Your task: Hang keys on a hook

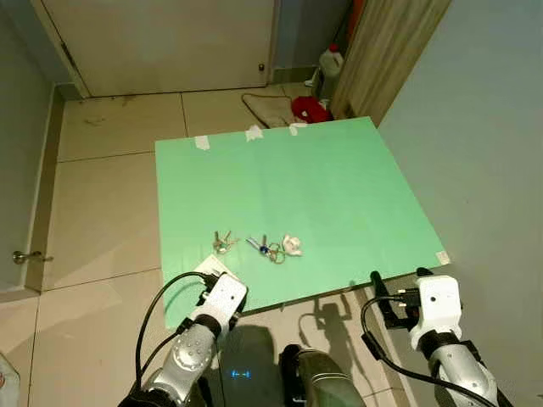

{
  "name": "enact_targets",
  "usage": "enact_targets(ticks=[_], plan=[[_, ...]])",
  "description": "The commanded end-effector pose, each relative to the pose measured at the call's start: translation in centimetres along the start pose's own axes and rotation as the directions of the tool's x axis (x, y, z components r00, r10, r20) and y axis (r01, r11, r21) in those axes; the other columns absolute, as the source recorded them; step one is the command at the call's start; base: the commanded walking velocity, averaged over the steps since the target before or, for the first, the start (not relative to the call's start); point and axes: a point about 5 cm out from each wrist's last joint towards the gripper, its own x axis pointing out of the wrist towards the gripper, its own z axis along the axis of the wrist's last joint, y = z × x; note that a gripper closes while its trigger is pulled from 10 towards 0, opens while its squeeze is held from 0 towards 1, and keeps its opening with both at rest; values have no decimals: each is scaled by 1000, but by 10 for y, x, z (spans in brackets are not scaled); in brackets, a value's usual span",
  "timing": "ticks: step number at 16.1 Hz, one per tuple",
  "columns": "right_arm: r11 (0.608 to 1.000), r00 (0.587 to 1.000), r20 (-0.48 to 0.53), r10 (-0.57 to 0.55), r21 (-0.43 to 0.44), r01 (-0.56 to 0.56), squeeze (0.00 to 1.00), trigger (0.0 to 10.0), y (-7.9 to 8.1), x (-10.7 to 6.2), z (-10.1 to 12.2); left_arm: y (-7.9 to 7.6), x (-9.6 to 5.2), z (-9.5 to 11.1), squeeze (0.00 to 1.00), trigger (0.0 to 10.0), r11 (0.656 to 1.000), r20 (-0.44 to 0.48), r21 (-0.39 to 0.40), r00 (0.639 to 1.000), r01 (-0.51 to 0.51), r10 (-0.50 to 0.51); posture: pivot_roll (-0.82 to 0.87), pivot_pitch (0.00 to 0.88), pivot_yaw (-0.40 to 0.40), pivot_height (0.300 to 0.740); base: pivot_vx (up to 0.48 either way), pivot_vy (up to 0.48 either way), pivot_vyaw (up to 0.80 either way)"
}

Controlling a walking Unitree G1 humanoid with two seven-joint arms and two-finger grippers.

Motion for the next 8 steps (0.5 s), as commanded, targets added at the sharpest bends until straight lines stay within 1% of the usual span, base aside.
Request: enact_targets(ticks=[1,8], plan=[[1000,1000,-26,-13,2,13,0,10000,-2,-3,-4,-7,-3,-3,0,10000,1000,-5,2,1000,14,-14,-216,218,-80,740,0,0,0],[1000,999,-39,-15,6,16,0,10000,-1,-5,-8,-17,-3,-5,0,10000,999,-27,-19,999,32,-32,-220,234,-75,740,0,0,0]])
